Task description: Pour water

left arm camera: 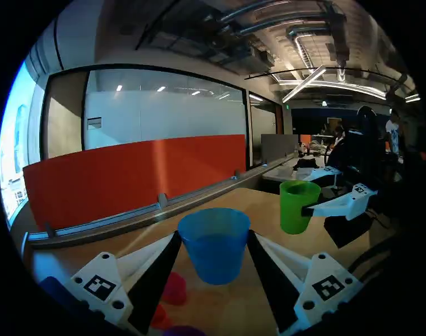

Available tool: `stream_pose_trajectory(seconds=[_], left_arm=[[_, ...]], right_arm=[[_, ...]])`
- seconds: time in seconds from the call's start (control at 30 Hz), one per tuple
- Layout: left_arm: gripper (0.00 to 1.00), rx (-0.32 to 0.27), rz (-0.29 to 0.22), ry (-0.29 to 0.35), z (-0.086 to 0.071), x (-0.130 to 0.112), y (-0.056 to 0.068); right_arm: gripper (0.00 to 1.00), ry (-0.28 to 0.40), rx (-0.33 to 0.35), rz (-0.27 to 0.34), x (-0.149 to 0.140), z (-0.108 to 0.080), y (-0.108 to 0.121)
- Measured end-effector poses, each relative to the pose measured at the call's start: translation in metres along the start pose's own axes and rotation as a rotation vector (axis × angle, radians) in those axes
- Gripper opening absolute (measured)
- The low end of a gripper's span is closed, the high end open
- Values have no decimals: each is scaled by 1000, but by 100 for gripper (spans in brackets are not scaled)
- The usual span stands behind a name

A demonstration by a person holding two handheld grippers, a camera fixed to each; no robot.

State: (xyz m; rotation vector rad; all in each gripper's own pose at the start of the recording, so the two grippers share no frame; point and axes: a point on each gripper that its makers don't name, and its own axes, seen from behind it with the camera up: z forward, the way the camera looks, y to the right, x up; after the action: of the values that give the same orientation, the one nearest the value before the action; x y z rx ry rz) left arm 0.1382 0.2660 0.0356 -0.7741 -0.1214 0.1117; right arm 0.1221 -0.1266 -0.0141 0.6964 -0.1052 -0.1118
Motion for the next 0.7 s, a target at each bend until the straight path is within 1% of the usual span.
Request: stream_pose_trajectory(seconds=[0.1,0.5,0.7], left_arm=[[85,4,8,0,-3,1,-1],[85,6,11,5,-9,4,-2],[85,9,13,12,-12,6,-4]], right_arm=[[90,0,6,0,0,1,-2],[90,-2,22,-4,2,3,-7],[90,-6,33,-8,0,4,-9]])
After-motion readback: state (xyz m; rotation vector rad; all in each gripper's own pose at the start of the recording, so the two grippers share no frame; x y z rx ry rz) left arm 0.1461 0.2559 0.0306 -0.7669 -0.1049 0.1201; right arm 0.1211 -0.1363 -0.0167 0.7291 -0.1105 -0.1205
